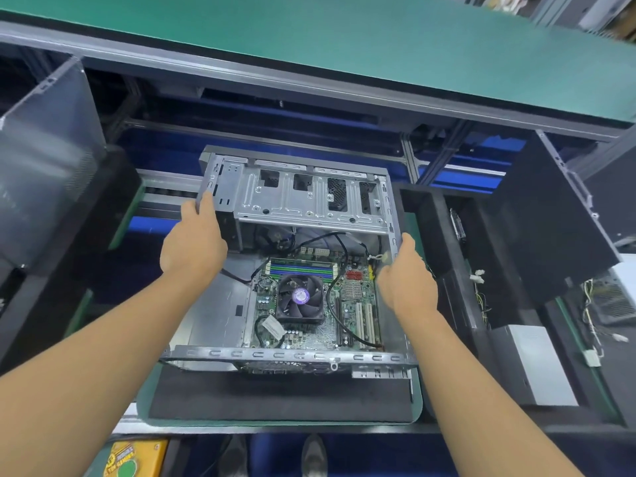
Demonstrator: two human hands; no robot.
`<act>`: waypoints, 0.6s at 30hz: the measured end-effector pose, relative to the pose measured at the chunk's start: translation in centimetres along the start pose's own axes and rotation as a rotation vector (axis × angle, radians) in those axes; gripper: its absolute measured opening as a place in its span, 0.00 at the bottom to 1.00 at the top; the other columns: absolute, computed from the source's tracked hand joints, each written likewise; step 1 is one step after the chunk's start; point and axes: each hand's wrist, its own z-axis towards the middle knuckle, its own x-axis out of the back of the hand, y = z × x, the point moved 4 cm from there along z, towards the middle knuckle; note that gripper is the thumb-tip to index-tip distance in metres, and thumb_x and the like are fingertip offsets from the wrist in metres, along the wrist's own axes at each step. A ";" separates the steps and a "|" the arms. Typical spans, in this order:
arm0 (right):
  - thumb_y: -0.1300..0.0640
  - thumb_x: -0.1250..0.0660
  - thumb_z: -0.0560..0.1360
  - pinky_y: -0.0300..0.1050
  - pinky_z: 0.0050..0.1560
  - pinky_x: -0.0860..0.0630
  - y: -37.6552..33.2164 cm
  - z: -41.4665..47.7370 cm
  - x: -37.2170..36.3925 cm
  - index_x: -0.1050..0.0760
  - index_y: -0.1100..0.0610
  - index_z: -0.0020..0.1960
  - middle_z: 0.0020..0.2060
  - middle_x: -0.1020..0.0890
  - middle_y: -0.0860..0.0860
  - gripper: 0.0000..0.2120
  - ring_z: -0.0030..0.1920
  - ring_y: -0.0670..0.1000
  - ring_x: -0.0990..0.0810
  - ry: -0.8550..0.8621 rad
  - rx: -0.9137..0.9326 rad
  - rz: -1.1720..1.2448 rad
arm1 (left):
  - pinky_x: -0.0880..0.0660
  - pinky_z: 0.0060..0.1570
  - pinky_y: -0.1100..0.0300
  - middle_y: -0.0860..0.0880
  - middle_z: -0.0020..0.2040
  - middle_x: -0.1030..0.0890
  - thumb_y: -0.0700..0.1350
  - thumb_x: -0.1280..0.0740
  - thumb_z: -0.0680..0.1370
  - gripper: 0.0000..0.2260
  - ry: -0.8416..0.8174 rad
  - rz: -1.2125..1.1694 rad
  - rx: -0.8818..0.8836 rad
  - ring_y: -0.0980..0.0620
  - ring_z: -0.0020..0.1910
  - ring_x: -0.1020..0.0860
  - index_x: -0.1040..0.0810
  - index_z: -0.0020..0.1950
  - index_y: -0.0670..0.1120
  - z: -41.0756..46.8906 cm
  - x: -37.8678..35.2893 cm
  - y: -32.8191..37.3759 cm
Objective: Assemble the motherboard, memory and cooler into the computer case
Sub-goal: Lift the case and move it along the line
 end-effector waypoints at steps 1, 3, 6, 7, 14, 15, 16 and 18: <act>0.58 0.38 0.79 0.50 0.45 0.32 -0.1 -0.2 -0.1 0.47 0.53 0.80 0.71 0.27 0.55 0.32 0.53 0.62 0.20 0.009 0.026 -0.021 | 0.32 0.30 0.52 0.41 0.69 0.35 0.35 0.35 0.74 0.34 -0.001 -0.001 -0.001 0.41 0.34 0.28 0.46 0.77 0.48 0.0 0.0 0.0; 0.55 0.38 0.79 0.51 0.45 0.31 -0.4 -0.5 -0.2 0.52 0.52 0.81 0.74 0.32 0.53 0.35 0.53 0.62 0.19 0.003 0.071 -0.078 | 0.32 0.29 0.52 0.41 0.69 0.35 0.34 0.36 0.73 0.35 -0.003 0.002 0.001 0.41 0.33 0.27 0.45 0.77 0.48 0.1 -0.1 0.0; 0.59 0.38 0.80 0.51 0.43 0.30 -0.2 -0.3 -0.5 0.58 0.51 0.82 0.73 0.33 0.55 0.39 0.47 0.61 0.22 -0.016 0.063 -0.076 | 0.33 0.28 0.53 0.41 0.69 0.35 0.33 0.36 0.73 0.35 0.007 0.009 -0.014 0.41 0.33 0.28 0.45 0.77 0.48 0.0 -0.1 -0.1; 0.61 0.38 0.79 0.51 0.43 0.30 0.0 -0.1 -0.5 0.60 0.51 0.82 0.72 0.31 0.57 0.40 0.46 0.61 0.23 -0.025 0.034 -0.056 | 0.33 0.29 0.52 0.42 0.70 0.35 0.33 0.36 0.72 0.36 0.009 -0.001 -0.018 0.41 0.34 0.28 0.45 0.77 0.49 -0.1 -0.1 -0.1; 0.66 0.41 0.79 0.52 0.46 0.31 0.8 -0.1 -0.4 0.46 0.59 0.78 0.59 0.22 0.61 0.30 0.51 0.64 0.22 -0.039 0.036 -0.008 | 0.31 0.40 0.49 0.37 0.56 0.25 0.38 0.37 0.76 0.13 -0.172 -0.188 0.315 0.37 0.47 0.26 0.34 0.59 0.40 0.9 0.3 -2.1; 0.66 0.41 0.79 0.51 0.45 0.31 0.8 -0.1 -0.4 0.46 0.59 0.78 0.59 0.22 0.61 0.30 0.52 0.64 0.22 -0.037 0.038 -0.009 | 0.32 0.39 0.50 0.38 0.52 0.25 0.38 0.38 0.76 0.08 -0.172 -0.192 0.311 0.38 0.45 0.27 0.33 0.54 0.41 0.9 0.2 -2.3; 0.66 0.41 0.79 0.51 0.45 0.31 0.9 -0.1 -0.3 0.46 0.59 0.79 0.58 0.21 0.61 0.30 0.50 0.64 0.22 -0.037 0.033 -0.009 | 0.32 0.38 0.50 0.40 0.49 0.26 0.38 0.38 0.76 0.07 -0.163 -0.194 0.301 0.38 0.44 0.27 0.33 0.52 0.42 0.7 0.2 -2.3; 0.67 0.42 0.79 0.51 0.44 0.31 1.2 -0.3 -0.3 0.48 0.59 0.80 0.57 0.21 0.61 0.32 0.46 0.61 0.25 -0.039 0.020 -0.006 | 0.33 0.37 0.51 0.42 0.45 0.28 0.38 0.38 0.75 0.06 -0.139 -0.200 0.293 0.38 0.43 0.28 0.33 0.50 0.42 0.3 0.1 -2.3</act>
